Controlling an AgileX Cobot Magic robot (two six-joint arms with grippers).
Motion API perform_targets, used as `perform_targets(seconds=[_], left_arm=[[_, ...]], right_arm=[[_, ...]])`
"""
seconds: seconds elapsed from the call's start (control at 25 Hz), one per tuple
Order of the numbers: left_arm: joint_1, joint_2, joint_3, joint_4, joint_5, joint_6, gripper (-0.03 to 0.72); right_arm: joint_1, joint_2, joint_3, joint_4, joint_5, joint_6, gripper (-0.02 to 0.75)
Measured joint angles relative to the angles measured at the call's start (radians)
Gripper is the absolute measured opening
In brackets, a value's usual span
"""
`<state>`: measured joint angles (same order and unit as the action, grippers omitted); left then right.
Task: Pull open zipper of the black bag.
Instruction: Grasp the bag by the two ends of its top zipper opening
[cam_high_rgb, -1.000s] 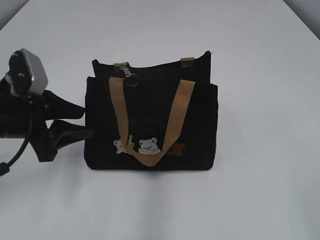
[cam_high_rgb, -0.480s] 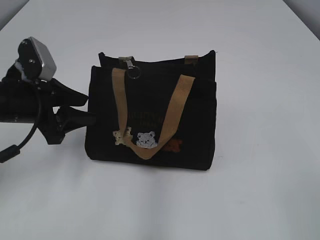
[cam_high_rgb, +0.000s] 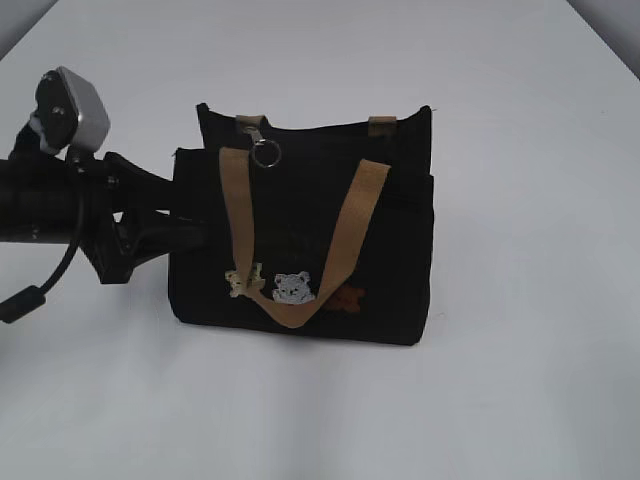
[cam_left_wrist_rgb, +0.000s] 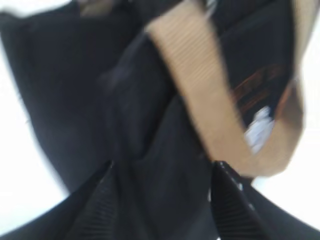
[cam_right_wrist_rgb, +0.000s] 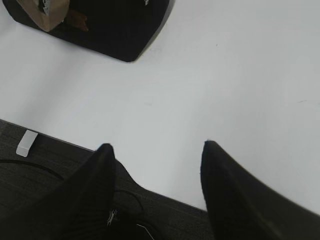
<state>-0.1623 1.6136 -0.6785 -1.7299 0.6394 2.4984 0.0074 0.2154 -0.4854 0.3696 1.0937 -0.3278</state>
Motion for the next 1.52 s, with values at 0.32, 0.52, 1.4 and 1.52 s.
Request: perform_targets(seconds=[0.32,0.52,1.4,1.52], left_arm=[[-0.07,0.081,-0.063,-0.017,0.092,0.0,0.275],[-0.085,0.084,-0.064,-0.018,0.096,-0.039,0.063],[-0.087,0.084,-0.064,-0.018,0.071,-0.053,0.063],[-0.087,0.084,-0.064,-0.018,0.071,-0.053,0.063]], right_arm=[[0.0,0.031,-0.021,0.21,-0.059,-0.298,0.428],[0.0,0.222,-0.027,0.522,-0.197,-0.636,0.428],[0.512,1.364,-0.515,0.811,-0.76,-1.395,0.421],[0.545,1.413,-0.537,0.808,-0.82,-1.395,0.42]])
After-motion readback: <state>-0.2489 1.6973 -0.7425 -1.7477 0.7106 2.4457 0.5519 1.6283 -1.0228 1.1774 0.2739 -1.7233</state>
